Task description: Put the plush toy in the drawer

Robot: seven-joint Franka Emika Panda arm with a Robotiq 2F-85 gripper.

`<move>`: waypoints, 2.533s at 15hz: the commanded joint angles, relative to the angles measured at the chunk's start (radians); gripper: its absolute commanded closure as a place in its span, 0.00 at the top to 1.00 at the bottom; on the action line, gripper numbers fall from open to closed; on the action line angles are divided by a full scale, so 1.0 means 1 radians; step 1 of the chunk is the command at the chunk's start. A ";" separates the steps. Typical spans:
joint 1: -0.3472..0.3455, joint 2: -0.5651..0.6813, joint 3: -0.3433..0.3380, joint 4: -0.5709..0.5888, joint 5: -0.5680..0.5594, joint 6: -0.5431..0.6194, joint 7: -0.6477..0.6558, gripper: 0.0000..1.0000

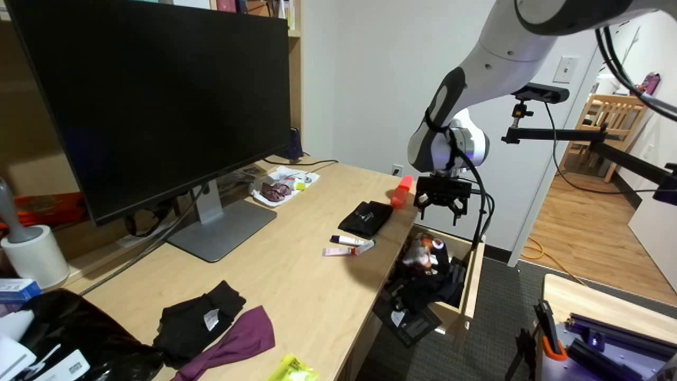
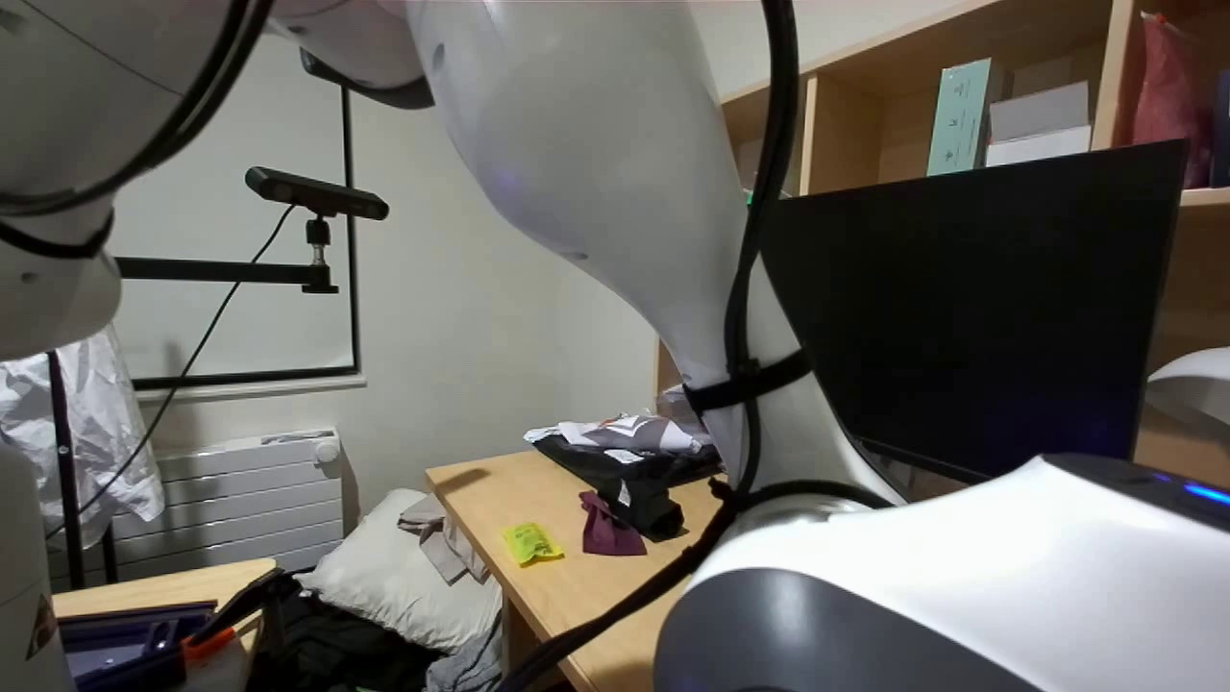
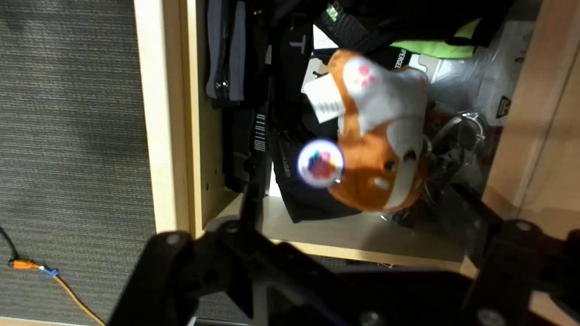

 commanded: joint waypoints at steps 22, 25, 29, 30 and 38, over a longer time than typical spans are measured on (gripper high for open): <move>0.270 -0.672 0.131 -0.393 -0.273 -0.199 -0.115 1.00; 0.294 -0.749 0.173 -0.457 -0.327 -0.201 -0.163 1.00; 0.313 -0.838 0.230 -0.533 -0.336 -0.204 -0.285 1.00; 0.317 -0.854 0.241 -0.547 -0.328 -0.206 -0.327 1.00; 0.344 -0.889 0.274 -0.561 -0.317 -0.224 -0.555 1.00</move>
